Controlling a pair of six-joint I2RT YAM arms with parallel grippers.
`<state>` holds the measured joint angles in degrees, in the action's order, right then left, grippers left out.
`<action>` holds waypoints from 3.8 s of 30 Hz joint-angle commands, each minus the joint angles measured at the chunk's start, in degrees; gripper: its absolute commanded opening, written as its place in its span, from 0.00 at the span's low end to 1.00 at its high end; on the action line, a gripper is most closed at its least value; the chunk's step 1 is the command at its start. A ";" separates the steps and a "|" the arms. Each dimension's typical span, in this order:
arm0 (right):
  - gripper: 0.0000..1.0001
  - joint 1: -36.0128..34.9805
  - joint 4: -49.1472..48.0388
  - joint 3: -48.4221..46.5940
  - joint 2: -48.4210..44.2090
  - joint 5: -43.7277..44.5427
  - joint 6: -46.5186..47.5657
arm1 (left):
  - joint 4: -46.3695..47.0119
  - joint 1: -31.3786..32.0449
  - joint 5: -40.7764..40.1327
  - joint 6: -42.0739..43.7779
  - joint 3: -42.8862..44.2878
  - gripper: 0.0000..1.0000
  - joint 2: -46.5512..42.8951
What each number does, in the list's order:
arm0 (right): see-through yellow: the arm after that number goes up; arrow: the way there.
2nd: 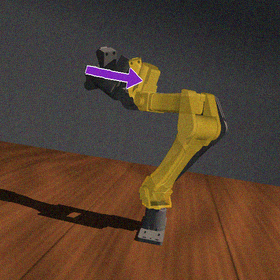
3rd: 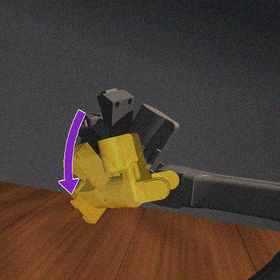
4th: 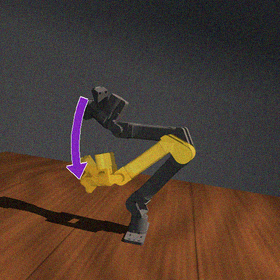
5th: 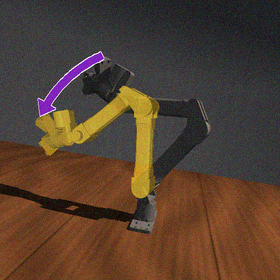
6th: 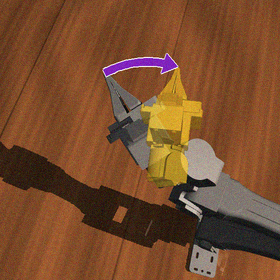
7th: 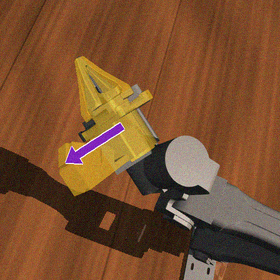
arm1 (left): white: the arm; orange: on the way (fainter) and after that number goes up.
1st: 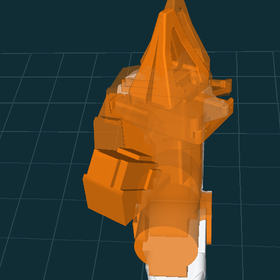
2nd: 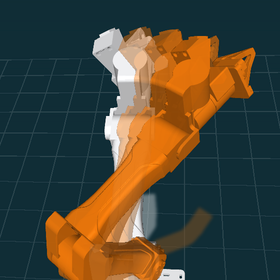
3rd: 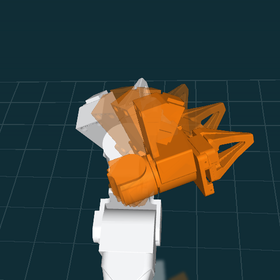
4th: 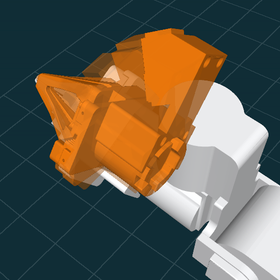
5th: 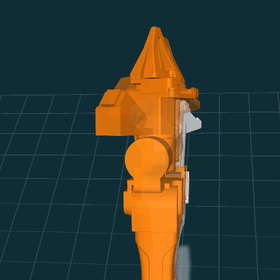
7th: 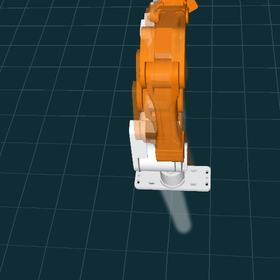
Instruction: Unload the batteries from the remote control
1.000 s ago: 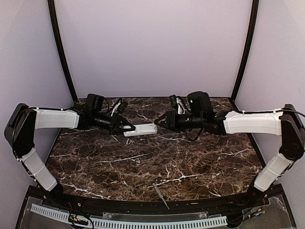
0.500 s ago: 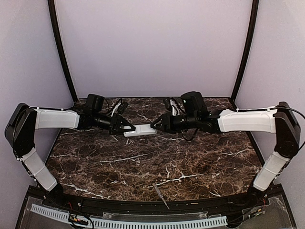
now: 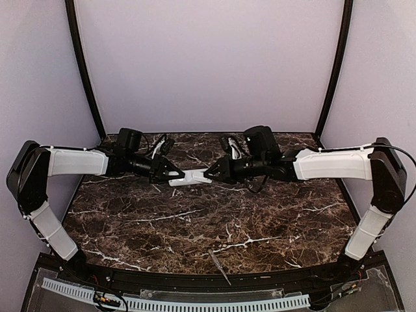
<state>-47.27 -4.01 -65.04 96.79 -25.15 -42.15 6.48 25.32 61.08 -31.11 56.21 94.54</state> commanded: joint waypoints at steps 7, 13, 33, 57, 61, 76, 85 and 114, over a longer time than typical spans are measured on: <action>0.15 -0.49 -3.59 -1.09 1.31 -2.53 -1.02 | 0.18 0.08 1.61 0.52 -0.13 0.00 -0.74; 0.02 -0.50 -5.26 -0.52 1.46 -3.60 -1.88 | -0.22 0.04 1.36 0.82 0.02 0.00 -0.84; 0.00 4.13 2.75 5.87 -9.49 7.95 1.47 | -3.30 -0.27 -0.46 3.09 1.09 0.00 -1.18; 0.40 14.04 4.48 11.39 3.39 10.96 -1.88 | -8.77 -0.18 -3.44 6.13 2.04 0.00 -0.10; 0.54 14.08 8.13 10.63 2.47 13.63 -0.16 | -9.39 -0.03 -3.70 6.44 2.17 0.00 0.23; 0.76 14.05 9.99 11.25 0.00 14.12 2.86 | -11.30 1.22 -4.37 7.86 3.04 0.00 1.08; 0.83 14.03 9.76 11.31 0.29 13.34 4.35 | -19.96 4.18 -4.87 11.66 6.87 0.00 7.18; 0.99 8.64 13.50 7.78 5.07 19.96 8.50 | -32.38 6.58 -17.58 16.81 11.79 0.57 14.70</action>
<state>-37.91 7.97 -56.88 102.21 -6.35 -34.87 -22.72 31.99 47.88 -15.35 66.59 108.90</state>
